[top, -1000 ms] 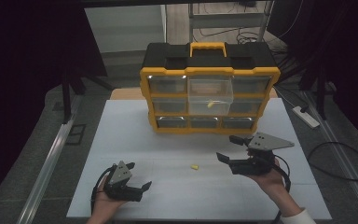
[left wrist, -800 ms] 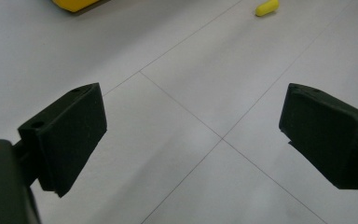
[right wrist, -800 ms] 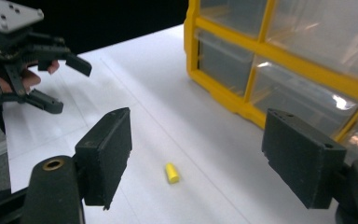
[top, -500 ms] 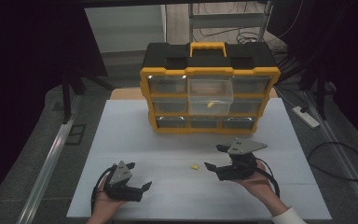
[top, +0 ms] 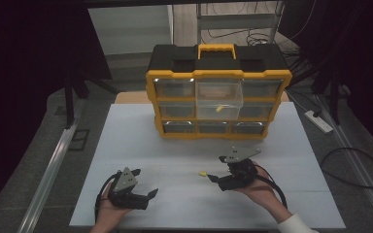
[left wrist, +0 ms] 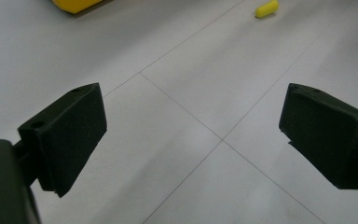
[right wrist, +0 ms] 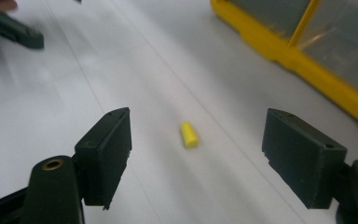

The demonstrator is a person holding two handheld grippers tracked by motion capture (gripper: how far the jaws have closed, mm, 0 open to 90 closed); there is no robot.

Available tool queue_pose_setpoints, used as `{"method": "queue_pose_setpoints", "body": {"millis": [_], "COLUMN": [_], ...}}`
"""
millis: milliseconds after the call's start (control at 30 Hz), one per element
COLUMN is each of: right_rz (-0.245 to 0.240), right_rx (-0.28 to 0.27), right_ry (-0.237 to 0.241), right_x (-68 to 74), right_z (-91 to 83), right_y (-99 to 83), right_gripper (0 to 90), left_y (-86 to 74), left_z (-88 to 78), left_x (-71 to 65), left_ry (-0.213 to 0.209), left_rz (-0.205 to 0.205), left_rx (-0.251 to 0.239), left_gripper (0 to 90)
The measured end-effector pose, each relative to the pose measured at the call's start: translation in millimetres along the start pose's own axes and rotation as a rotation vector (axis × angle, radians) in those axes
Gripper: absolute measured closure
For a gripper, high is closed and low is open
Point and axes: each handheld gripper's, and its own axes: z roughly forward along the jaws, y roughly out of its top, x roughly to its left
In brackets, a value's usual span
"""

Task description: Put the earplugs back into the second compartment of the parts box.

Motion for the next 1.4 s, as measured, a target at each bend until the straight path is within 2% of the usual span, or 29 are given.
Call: {"method": "queue_pose_setpoints", "body": {"millis": [300,333,433,667,733,867,1133,1267,1400], "right_rz": [-0.007,-0.005,-0.03,-0.033,-0.04,-0.038,-0.041,-0.047,-0.042], "right_rx": [0.055,0.075,0.112,0.143,0.175,0.198,0.241,0.256,0.254], "right_ry": [0.021,0.029,0.029,0.022,0.015,0.01,0.004,0.01,0.021], "right_x": [-0.2,-0.9,-0.9,-1.5,-2.1,-5.2,-7.0,-4.4,-4.8], "right_z": [18.2,26.0,34.1,48.2,58.0,68.0,80.1,84.9,82.8], "right_y": [1.2,3.2,6.5,10.5,10.4,8.8,5.1,1.7,2.5], "right_gripper": [24.6,24.6,24.6,25.2,25.5,26.6,31.2,42.6,63.6], "left_y": [0.4,0.4,0.1,0.3,0.5,0.4,0.3,0.3,0.1], "left_z": [0.0,0.0,0.4,-0.1,0.3,0.1,0.0,-0.4,-0.6], "left_x": [-0.4,-0.6,-0.1,-0.4,-0.4,-0.6,-0.4,-0.5,-0.1], "left_ry": [-0.003,-0.004,-0.008,-0.006,-0.005,-0.005,-0.006,-0.005,-0.004], "left_rz": [0.002,0.003,0.004,0.005,0.004,0.006,0.006,0.008,0.008], "left_rx": [-0.003,-0.004,-0.001,-0.003,-0.002,-0.002,-0.002,-0.003,-0.003], "left_gripper": [7.6,7.6,7.6,7.6,7.6,7.6,7.6,7.6,7.6]}}
